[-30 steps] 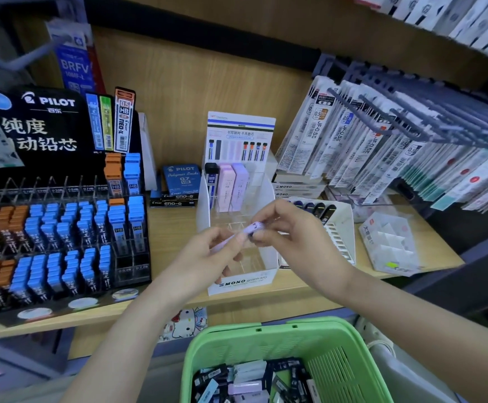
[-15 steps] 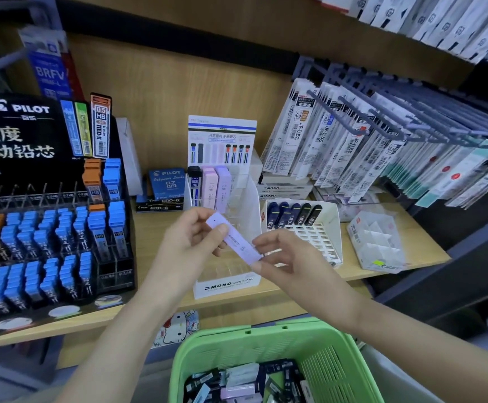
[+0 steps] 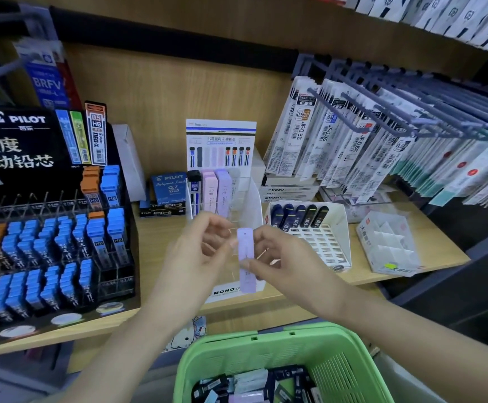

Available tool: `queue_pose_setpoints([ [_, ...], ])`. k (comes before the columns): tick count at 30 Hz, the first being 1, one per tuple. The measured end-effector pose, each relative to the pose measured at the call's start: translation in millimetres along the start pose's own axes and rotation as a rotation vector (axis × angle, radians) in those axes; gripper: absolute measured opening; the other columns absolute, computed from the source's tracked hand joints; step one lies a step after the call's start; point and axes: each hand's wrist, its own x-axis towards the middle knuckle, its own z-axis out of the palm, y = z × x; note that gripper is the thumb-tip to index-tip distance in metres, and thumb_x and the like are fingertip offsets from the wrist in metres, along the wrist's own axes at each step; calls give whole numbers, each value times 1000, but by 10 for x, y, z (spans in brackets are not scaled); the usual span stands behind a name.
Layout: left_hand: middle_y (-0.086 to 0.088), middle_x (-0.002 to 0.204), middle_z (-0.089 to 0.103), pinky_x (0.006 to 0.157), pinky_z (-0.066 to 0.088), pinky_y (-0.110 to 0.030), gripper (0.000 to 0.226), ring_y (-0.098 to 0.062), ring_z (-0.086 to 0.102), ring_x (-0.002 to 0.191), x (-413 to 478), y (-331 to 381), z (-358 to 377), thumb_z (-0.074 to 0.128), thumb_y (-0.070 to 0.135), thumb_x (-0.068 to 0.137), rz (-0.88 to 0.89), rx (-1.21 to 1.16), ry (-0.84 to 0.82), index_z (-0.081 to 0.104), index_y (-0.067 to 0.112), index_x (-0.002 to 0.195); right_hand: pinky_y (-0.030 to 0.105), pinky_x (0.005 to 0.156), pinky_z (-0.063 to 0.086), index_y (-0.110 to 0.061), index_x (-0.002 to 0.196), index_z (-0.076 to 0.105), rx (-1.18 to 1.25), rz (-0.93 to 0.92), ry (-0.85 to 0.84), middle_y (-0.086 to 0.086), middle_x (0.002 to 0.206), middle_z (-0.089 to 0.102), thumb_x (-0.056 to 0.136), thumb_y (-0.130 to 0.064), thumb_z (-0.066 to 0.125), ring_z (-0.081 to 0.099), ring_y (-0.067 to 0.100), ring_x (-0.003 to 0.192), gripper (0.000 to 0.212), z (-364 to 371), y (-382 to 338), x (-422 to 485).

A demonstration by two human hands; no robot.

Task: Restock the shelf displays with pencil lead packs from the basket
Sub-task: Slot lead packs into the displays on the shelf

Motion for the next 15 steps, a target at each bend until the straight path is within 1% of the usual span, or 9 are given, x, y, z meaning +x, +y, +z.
queue_pose_setpoints([
  [2, 16, 95, 56, 75, 36, -3, 13, 1, 52, 86, 124, -64, -58, 60, 16, 88, 76, 166, 30, 57, 23, 98, 30, 69, 53, -27, 88, 50, 8, 1, 60, -4, 87, 66, 90, -18, 60, 63, 12, 74, 13, -93, -18, 73],
  [3, 18, 99, 52, 79, 34, -4, 14, 2, 50, 91, 197, -102, -93, 58, 18, 90, 113, 247, 24, 56, 23, 104, 39, 72, 54, -26, 88, 47, 29, 11, 92, -2, 90, 67, 92, -18, 57, 65, 19, 79, 12, -153, -21, 126],
  [5, 14, 108, 49, 91, 31, -12, 23, -4, 46, 107, 335, -181, -147, 53, 21, 93, 170, 409, -4, 55, 21, 117, 56, 78, 51, -17, 95, 48, 72, 35, 122, -4, 93, 70, 95, -19, 50, 62, 39, 89, 3, -258, -17, 249],
  [7, 4, 121, 49, 98, 28, -26, 33, -14, 42, 118, 446, -267, -164, 50, 23, 95, 220, 597, -42, 52, 16, 128, 60, 82, 48, -14, 98, 48, 109, 38, 147, -7, 94, 70, 97, -19, 46, 62, 41, 93, 5, -333, -27, 378],
  [9, -2, 125, 51, 99, 29, -32, 38, -21, 42, 119, 511, -358, -149, 51, 21, 94, 256, 758, -94, 50, 12, 131, 54, 84, 51, -21, 96, 46, 116, 25, 172, -2, 88, 67, 98, -19, 45, 67, 26, 85, 3, -374, -33, 503],
  [11, -7, 117, 56, 94, 38, -38, 40, -26, 49, 112, 528, -445, -123, 61, 16, 88, 316, 873, -125, 55, 7, 126, 39, 76, 55, -22, 94, 51, -17, -14, 168, 3, 77, 59, 98, -22, 46, 61, 12, 66, 6, -400, -40, 602],
  [12, -9, 110, 59, 88, 44, -40, 41, -27, 51, 107, 526, -484, -111, 67, 13, 82, 352, 911, -120, 59, 4, 121, 28, 66, 53, -18, 94, 54, -121, -41, 166, 4, 74, 57, 97, -23, 49, 55, 9, 59, 8, -403, -47, 646],
  [13, -10, 104, 61, 83, 48, -40, 43, -25, 50, 103, 525, -521, -94, 73, 11, 76, 384, 930, -95, 61, 2, 116, 20, 56, 46, -16, 92, 56, -213, -67, 169, 2, 72, 55, 95, -24, 53, 49, 7, 55, 9, -403, -45, 688],
  [15, -11, 99, 60, 79, 50, -38, 45, -21, 43, 99, 519, -572, -61, 76, 8, 69, 419, 938, -52, 63, 0, 111, 18, 51, 39, -19, 90, 53, -319, -105, 182, -3, 72, 56, 90, -27, 62, 49, 7, 55, 12, -401, -35, 764],
])
